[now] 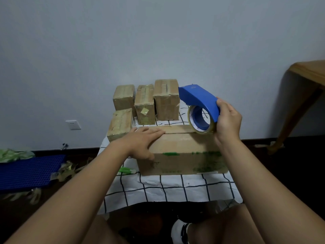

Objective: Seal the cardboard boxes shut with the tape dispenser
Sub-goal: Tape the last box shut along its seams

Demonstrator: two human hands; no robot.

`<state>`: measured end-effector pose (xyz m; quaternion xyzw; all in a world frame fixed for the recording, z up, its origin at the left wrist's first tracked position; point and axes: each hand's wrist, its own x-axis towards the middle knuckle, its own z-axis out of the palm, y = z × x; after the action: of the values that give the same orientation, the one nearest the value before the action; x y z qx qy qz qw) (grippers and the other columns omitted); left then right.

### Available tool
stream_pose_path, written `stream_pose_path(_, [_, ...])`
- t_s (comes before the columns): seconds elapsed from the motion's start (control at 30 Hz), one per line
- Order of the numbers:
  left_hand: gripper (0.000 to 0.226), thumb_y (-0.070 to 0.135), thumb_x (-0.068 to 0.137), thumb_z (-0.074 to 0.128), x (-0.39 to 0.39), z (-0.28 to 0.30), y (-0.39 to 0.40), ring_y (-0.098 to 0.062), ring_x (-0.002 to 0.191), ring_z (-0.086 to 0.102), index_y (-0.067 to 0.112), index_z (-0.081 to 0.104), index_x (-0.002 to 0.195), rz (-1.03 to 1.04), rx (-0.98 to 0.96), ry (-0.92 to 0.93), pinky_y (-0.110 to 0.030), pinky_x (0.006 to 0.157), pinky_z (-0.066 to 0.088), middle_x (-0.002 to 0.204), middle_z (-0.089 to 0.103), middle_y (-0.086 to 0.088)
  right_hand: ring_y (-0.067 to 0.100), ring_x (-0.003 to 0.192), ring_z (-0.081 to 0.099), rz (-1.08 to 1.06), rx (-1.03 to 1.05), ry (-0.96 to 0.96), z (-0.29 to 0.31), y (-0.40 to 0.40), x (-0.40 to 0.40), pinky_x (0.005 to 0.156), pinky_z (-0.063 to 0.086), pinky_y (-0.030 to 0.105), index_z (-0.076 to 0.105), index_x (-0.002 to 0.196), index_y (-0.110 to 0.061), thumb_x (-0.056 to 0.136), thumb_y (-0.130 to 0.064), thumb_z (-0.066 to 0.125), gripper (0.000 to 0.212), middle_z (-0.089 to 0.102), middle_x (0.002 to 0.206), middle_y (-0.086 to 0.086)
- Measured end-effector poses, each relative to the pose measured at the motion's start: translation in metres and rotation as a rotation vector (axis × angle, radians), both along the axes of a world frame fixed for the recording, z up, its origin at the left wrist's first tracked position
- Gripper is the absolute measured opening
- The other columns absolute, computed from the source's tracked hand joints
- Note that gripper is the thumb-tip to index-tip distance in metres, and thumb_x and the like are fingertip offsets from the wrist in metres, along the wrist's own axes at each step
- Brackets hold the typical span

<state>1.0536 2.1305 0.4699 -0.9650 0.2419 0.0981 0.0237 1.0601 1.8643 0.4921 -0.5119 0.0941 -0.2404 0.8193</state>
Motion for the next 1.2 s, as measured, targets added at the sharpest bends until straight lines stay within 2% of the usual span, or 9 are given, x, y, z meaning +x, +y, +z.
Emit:
stream_pose_path(0.13, [0.083, 0.044, 0.087, 0.047, -0.009, -0.023, -0.008, -0.026, 0.149, 0.001, 0.035, 0.000, 0.155, 0.029, -0.056, -0.126, -0.046, 0.121, 0.005, 0.164, 0.000, 0.008, 0.012, 0.087, 0.069, 0.032, -0.034, 0.019, -0.007, 0.011, 0.003, 0.071, 0.054, 0.021, 0.075, 0.091, -0.023, 0.095, -0.016, 0.062, 0.015, 0.075, 0.093, -0.005])
stream_pose_path(0.23, [0.077, 0.036, 0.092, 0.042, -0.017, -0.040, -0.015, -0.030, 0.150, 0.000, 0.031, -0.001, 0.156, 0.086, -0.121, -0.180, -0.044, 0.122, 0.001, 0.164, 0.001, 0.004, 0.016, 0.094, 0.069, 0.098, -0.059, 0.035, -0.012, 0.020, 0.007, 0.079, 0.057, 0.027, 0.076, 0.092, -0.023, 0.095, -0.017, 0.062, 0.016, 0.075, 0.103, 0.001])
stream_pose_path(0.37, [0.075, 0.033, 0.093, 0.039, -0.022, -0.052, -0.016, -0.030, 0.150, -0.002, 0.022, -0.001, 0.156, 0.112, -0.164, -0.232, -0.041, 0.122, 0.003, 0.164, 0.004, -0.001, 0.016, 0.086, 0.068, 0.204, -0.045, 0.022, -0.014, 0.035, 0.014, 0.081, 0.056, 0.031, 0.078, 0.090, -0.020, 0.095, -0.015, 0.062, 0.018, 0.076, 0.093, -0.001])
stream_pose_path(0.67, [0.075, 0.035, 0.089, 0.035, -0.022, -0.055, -0.014, -0.016, 0.150, -0.003, 0.019, 0.006, 0.156, 0.076, -0.210, -0.259, -0.032, 0.118, -0.008, 0.164, 0.004, 0.001, 0.010, 0.059, 0.059, 0.353, 0.135, 0.053, -0.024, 0.068, 0.031, 0.053, 0.046, 0.021, 0.076, 0.089, -0.012, 0.092, -0.016, 0.060, 0.017, 0.069, 0.074, -0.002])
stream_pose_path(0.8, [0.079, 0.040, 0.083, 0.025, -0.022, -0.056, -0.014, -0.016, 0.150, -0.002, 0.018, 0.007, 0.156, 0.087, -0.219, -0.242, -0.027, 0.116, -0.010, 0.164, 0.004, 0.000, 0.009, 0.054, 0.058, 0.360, 0.175, 0.076, -0.036, 0.071, 0.034, 0.050, 0.045, 0.021, 0.073, 0.086, -0.010, 0.094, -0.014, 0.059, 0.016, 0.067, 0.067, -0.002])
stream_pose_path(1.0, [0.081, 0.044, 0.081, 0.031, -0.022, -0.053, -0.016, -0.016, 0.150, 0.002, 0.019, 0.013, 0.156, 0.112, -0.241, -0.196, -0.028, 0.116, -0.005, 0.164, 0.008, 0.000, 0.009, 0.053, 0.056, 0.380, 0.111, 0.105, -0.040, 0.069, 0.035, 0.050, 0.045, 0.021, 0.069, 0.084, -0.010, 0.094, -0.016, 0.060, 0.015, 0.062, 0.062, -0.003])
stream_pose_path(1.1, [0.078, 0.048, 0.081, 0.032, -0.020, -0.042, -0.015, -0.011, 0.147, 0.013, 0.025, 0.022, 0.154, 0.207, -0.454, -0.058, -0.032, 0.116, 0.013, 0.162, 0.019, 0.007, 0.010, 0.052, 0.054, 0.384, 0.118, 0.114, -0.040, 0.068, 0.034, 0.049, 0.044, 0.021, 0.067, 0.082, -0.011, 0.094, -0.016, 0.059, 0.016, 0.060, 0.061, -0.003])
stream_pose_path(1.13, [0.069, 0.047, 0.085, 0.033, -0.019, -0.036, -0.014, -0.010, 0.143, 0.025, 0.028, 0.030, 0.152, 0.273, -0.605, 0.029, -0.031, 0.112, 0.022, 0.158, 0.028, 0.008, 0.010, 0.052, 0.054, 0.384, 0.115, 0.118, -0.040, 0.068, 0.033, 0.049, 0.044, 0.021, 0.067, 0.081, -0.012, 0.094, -0.017, 0.059, 0.016, 0.060, 0.061, -0.002])
stream_pose_path(1.2, [0.042, 0.043, 0.094, 0.037, -0.015, -0.025, -0.013, 0.000, 0.116, 0.052, 0.040, 0.057, 0.130, 0.431, -0.987, 0.187, -0.023, 0.094, 0.039, 0.138, 0.054, 0.013, 0.011, 0.053, 0.054, 0.387, 0.117, 0.125, -0.039, 0.068, 0.032, 0.050, 0.044, 0.021, 0.067, 0.078, -0.013, 0.093, -0.018, 0.060, 0.017, 0.060, 0.062, -0.002])
